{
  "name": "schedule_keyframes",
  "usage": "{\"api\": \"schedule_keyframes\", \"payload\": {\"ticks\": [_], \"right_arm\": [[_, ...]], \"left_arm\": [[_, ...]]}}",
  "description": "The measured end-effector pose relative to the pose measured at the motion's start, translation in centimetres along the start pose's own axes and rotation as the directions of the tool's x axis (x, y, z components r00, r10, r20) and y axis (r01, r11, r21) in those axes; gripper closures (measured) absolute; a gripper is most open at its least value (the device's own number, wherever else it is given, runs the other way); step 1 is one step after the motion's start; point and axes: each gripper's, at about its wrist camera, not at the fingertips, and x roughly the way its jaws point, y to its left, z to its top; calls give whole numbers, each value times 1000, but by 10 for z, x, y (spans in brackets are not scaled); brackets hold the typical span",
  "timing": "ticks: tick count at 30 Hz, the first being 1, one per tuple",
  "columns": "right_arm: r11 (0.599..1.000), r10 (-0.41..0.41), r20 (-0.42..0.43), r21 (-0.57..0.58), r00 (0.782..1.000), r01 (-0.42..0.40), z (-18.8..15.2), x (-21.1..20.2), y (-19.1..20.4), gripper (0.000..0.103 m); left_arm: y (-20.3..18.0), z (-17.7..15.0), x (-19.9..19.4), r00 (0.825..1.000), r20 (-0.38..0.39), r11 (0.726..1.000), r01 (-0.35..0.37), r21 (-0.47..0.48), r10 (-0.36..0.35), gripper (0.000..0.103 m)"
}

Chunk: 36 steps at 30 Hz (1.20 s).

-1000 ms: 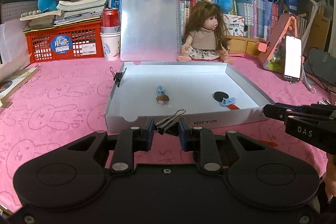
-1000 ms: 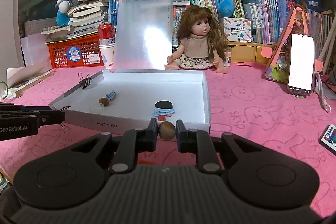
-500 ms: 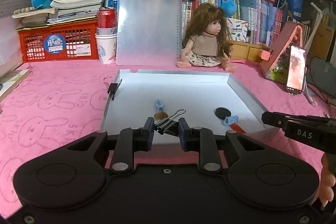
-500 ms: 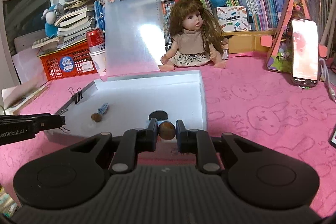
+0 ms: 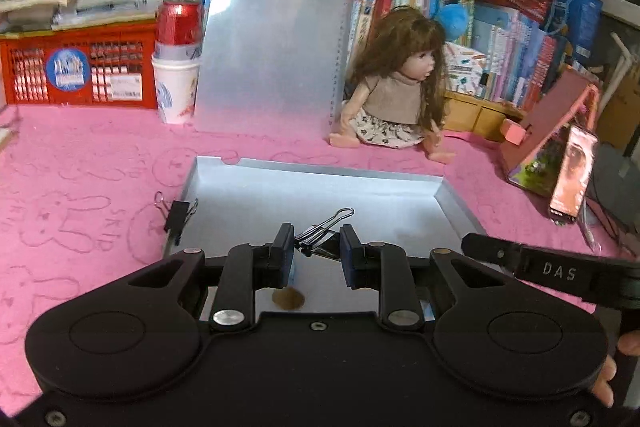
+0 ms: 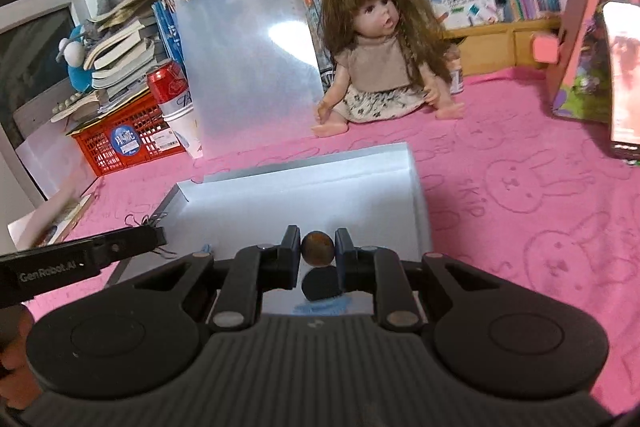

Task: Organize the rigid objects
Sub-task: 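Carry the binder clip and brown bead over the white box with both tools, then open the left tool releasing the binder clip while the right tool releases the bead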

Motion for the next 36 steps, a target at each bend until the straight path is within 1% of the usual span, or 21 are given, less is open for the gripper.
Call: {"api": "schedule_keyframes", "payload": {"ticks": [3,6,8,12,18,24,32,36], "right_arm": [[1000,2,-37,27,999,-1,9,18,0,81],[999,9,-65,52,998,-5,13,34,0,81],[999,9,-76,48,997,-5,13,41,1,81],[999,-10,-90,30,996,13,11,52,4,81],[999,-29,-106,10,994,30,9,61,6,81],[999,-42,-120,-9,992,41,6,68,7,81],[996,-70,-133,-63,989,62,-1,72,10,80],[995,-73,-130,-76,989,63,-4,70,11,81]], "left_arm": [[4,10,22,999,-37,1000,-13,-16,12,80],[7,14,39,998,-33,999,-49,-3,49,80],[7,14,47,997,-31,998,-63,7,64,80],[10,12,61,995,-51,996,-87,9,87,80],[9,8,73,993,-63,995,-98,9,99,80],[10,3,87,989,-98,994,-108,-1,108,80],[10,-8,90,987,-121,994,-107,14,108,80],[10,-12,87,987,-128,995,-94,14,95,80]]}}
